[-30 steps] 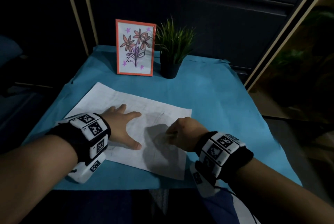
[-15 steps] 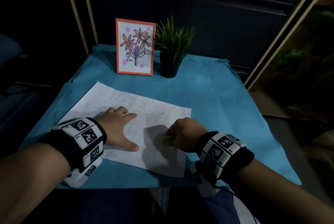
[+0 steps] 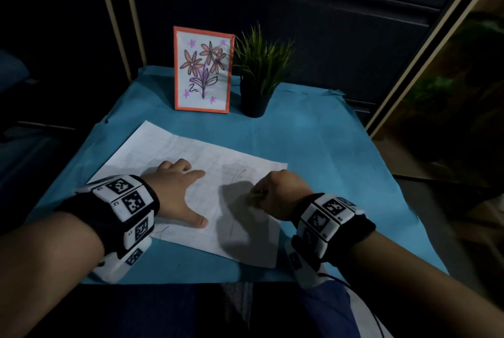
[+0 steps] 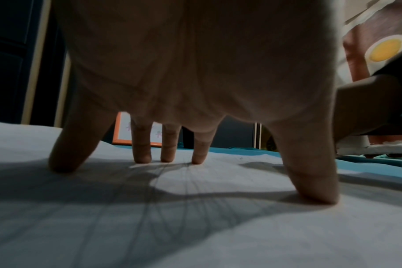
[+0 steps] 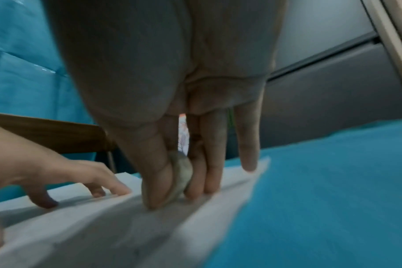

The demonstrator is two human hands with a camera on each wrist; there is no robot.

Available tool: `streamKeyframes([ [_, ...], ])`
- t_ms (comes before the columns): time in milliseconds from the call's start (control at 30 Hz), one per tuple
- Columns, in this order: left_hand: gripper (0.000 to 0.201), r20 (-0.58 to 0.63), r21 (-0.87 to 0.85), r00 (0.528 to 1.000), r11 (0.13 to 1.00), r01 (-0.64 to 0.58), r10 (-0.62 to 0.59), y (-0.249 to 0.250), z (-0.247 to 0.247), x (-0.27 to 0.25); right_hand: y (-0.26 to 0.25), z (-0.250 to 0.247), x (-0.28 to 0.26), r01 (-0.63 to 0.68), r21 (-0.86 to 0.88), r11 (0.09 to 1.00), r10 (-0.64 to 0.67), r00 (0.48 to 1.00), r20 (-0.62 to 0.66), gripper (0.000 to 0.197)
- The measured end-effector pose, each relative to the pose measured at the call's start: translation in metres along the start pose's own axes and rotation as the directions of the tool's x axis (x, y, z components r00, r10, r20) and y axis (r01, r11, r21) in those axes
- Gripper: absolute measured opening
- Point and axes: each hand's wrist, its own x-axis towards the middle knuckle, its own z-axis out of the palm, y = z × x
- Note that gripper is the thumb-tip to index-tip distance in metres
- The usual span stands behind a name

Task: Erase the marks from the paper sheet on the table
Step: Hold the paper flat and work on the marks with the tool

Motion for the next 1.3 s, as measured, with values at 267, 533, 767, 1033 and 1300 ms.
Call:
streamKeyframes([
  [267, 0.111, 0.008, 0.001, 1.000, 1.000, -0.009, 0.009, 0.000, -0.001, 0.000, -0.004, -0.002, -0.005, 0.011, -0.007, 1.000, -0.010, 0.993, 0.119, 0.028],
  [533, 0.104, 0.013, -0.008, 1.000, 1.000, -0.017, 0.017, 0.001, -0.001, -0.003, -0.010, 0.007, -0.008, 0.013, 0.000, 1.000, -0.013, 0.995, 0.097, 0.025],
  [767, 0.103, 0.034, 0.005, 0.999, 1.000, 0.001, -0.001, 0.004, -0.002, -0.002, -0.007, 0.001, -0.003, -0.024, -0.018, 1.000, 0.024, 1.000, 0.004, 0.029],
  [1033, 0.104, 0.025, 0.011, 1.000, 1.000, 0.013, -0.014, 0.005, -0.003, -0.003, 0.000, -0.001, 0.004, -0.049, 0.118, 0.992, 0.052, 0.998, -0.027, 0.022],
  [1300, 0.102, -0.038, 0.018, 0.998, 0.998, -0.059, 0.060, 0.012, 0.004, 0.001, 0.005, 0.008, 0.006, -0.006, 0.155, 0.988, 0.017, 0.998, -0.068, 0.020],
])
